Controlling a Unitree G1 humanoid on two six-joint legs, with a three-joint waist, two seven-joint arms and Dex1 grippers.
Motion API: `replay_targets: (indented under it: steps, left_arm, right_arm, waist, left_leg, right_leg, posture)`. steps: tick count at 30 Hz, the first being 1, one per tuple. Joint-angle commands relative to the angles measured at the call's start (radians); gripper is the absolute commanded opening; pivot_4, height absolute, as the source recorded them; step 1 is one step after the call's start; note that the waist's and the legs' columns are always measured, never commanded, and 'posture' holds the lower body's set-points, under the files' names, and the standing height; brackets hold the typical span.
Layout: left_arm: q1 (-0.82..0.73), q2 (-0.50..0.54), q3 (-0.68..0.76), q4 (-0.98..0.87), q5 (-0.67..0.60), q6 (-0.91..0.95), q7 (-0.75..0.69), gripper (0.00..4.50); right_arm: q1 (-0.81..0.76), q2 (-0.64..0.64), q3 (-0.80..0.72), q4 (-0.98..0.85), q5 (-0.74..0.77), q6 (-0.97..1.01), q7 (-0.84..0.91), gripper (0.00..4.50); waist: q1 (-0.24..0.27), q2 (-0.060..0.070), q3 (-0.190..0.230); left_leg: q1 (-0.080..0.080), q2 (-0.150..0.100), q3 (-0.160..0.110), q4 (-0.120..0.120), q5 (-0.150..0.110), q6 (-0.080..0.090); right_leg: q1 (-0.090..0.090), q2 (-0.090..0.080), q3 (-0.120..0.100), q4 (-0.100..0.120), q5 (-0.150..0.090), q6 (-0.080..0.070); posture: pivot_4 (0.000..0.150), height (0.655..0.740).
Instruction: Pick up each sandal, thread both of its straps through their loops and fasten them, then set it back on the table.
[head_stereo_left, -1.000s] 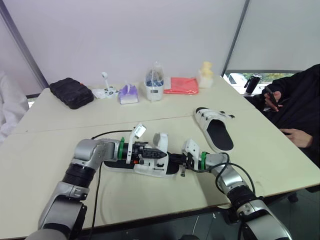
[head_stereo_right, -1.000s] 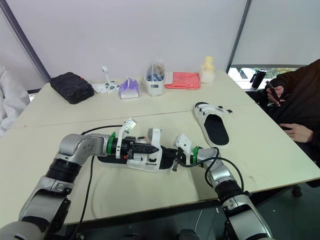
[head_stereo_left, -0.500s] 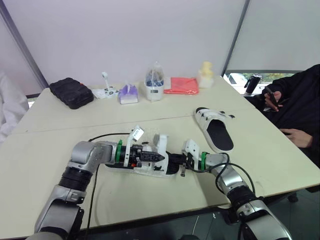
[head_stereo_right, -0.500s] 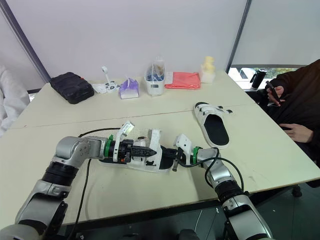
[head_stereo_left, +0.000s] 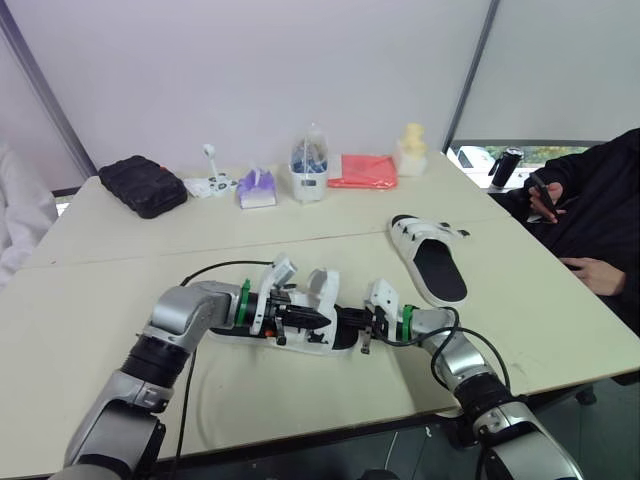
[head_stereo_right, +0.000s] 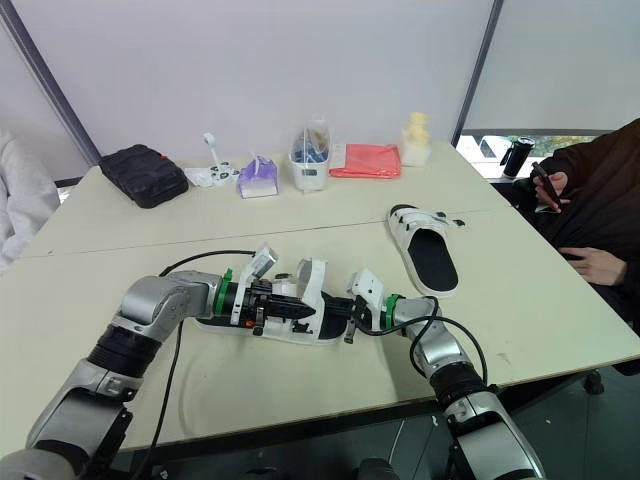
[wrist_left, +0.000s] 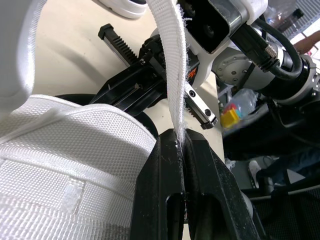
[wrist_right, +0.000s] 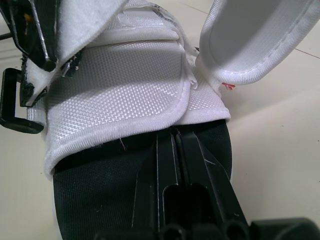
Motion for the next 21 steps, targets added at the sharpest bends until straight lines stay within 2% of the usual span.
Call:
replay_targets:
  steps: [1,2,5,7,11,15,21]
  left_arm:
    - [0.016,-0.021,-0.001,-0.037,-0.019,0.027,0.009,0.1]
    - [0.016,-0.024,0.014,-0.041,-0.032,0.039,0.011,0.1]
    - [0.012,-0.026,0.055,-0.039,-0.055,0.065,0.018,0.92]
    - [0.01,-0.02,0.065,-0.043,-0.061,0.072,0.015,1.75]
    - [-0.006,-0.022,0.065,-0.033,-0.051,0.048,0.016,3.75]
    - [-0.046,-0.06,0.083,-0.021,-0.057,0.041,0.04,3.75]
    - [-0.049,-0.098,0.025,-0.05,-0.015,0.006,0.07,3.75]
  right_arm:
    - [0.057,0.011,0.064,0.084,-0.091,0.057,-0.027,0.0]
    - [0.057,0.01,0.064,0.084,-0.091,0.057,-0.027,0.0]
    - [0.057,0.01,0.064,0.085,-0.091,0.056,-0.027,0.0]
    - [0.057,0.01,0.065,0.085,-0.092,0.057,-0.026,0.0]
    - [0.053,0.011,0.066,0.088,-0.092,0.056,-0.023,0.0]
    - [0.048,0.015,0.068,0.094,-0.093,0.053,-0.024,0.0]
    - [0.047,0.017,0.067,0.096,-0.094,0.052,-0.026,0.0]
  waist:
    - [0.001,0.0,0.0]
    - [0.001,0.0,0.0]
    - [0.001,0.0,0.0]
    - [0.0,0.0,0.0]
    - [0.0,0.0,0.0]
    - [0.001,0.0,0.0]
    - [-0.002,0.0,0.0]
  left_leg:
    - [0.0,0.0,0.0,0.0,0.0,0.0]
    - [0.0,0.0,0.0,0.0,0.0,0.0]
    - [0.0,0.0,0.0,0.0,0.0,0.0]
    - [-0.001,0.0,0.0,0.0,0.0,0.0]
    - [-0.001,0.0,0.0,0.0,0.0,0.0]
    - [-0.001,0.0,-0.001,0.0,0.0,0.0]
    - [-0.001,0.0,0.0,0.0,0.0,0.0]
  right_leg:
    - [0.0,0.0,0.0,0.0,0.0,0.0]
    - [0.0,0.0,0.0,0.0,0.0,0.0]
    - [0.0,0.0,0.0,0.0,0.0,0.0]
    - [0.0,0.0,0.0,0.0,0.0,0.0]
    - [0.0,0.0,0.0,0.0,0.0,0.0]
    - [0.0,0.0,-0.001,-0.001,0.0,0.0]
    - [-0.001,0.0,0.0,-0.001,0.001,0.002]
  posture:
    - [0.15,0.74]
    - [0.15,0.74]
    - [0.15,0.74]
    - [0.15,0.74]
    - [0.15,0.74]
    - [0.15,0.74]
    - [0.15,0.74]
